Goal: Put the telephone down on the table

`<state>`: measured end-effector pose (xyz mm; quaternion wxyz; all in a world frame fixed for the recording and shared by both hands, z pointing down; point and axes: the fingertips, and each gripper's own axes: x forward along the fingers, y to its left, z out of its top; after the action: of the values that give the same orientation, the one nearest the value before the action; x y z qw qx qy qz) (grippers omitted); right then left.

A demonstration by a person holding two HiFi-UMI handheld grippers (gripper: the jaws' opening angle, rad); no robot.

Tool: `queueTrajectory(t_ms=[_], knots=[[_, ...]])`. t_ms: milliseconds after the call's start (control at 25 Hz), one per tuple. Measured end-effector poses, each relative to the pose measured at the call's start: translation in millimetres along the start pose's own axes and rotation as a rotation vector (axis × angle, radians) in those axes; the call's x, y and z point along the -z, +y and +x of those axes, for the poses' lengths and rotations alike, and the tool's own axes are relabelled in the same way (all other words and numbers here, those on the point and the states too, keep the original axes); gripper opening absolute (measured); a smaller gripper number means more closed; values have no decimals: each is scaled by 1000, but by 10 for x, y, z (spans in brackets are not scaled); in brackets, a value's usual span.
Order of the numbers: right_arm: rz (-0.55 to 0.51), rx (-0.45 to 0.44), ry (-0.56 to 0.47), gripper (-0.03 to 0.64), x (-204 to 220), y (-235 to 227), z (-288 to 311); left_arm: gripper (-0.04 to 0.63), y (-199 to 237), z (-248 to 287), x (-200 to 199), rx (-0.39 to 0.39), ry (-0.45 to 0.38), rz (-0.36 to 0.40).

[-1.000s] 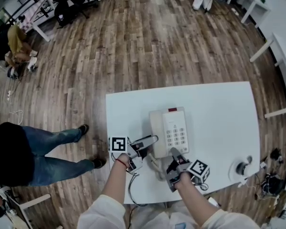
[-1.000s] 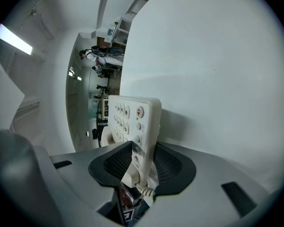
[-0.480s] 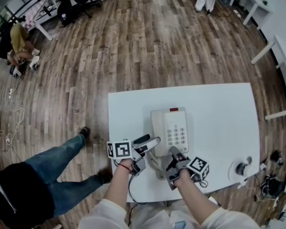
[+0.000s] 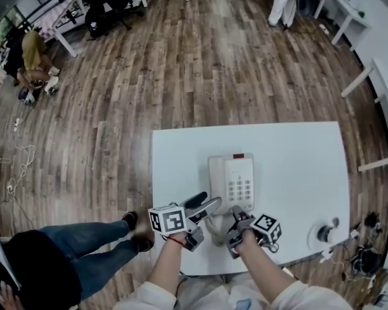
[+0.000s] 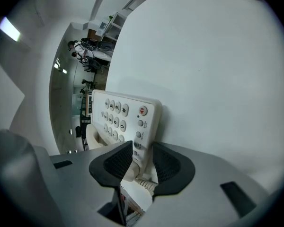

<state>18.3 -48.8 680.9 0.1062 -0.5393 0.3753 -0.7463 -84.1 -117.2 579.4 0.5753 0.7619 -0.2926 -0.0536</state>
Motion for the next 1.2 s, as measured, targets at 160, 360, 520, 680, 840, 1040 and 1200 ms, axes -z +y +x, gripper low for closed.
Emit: queueTrajectory(t_ms=[160,360,520,680,840,1040,1200], knots=[[-18,-3,0,152,-6,9,-15,379,-6,-13,-7,-4,-11,-3],[-61,-17,-2,153,14,44,-44,376,-35,-35,4,-5,-12,-20],[-110,-39,0,152,8,64,-60,364,20,-27,11,-33,-14,7],[-201,-88,-7,149,-13,168,-138,339,-66,-8,56,-29,-16,-4],[-366,-184,-8,143,-60,409,-199,271,-126,-28,99,-40,-29,8],[-533,-243,8,141,-53,590,-320,194,-138,-34,171,-87,-30,58],[-693,-262,8,140,-21,676,-435,115,-207,-85,206,-117,-34,77]])
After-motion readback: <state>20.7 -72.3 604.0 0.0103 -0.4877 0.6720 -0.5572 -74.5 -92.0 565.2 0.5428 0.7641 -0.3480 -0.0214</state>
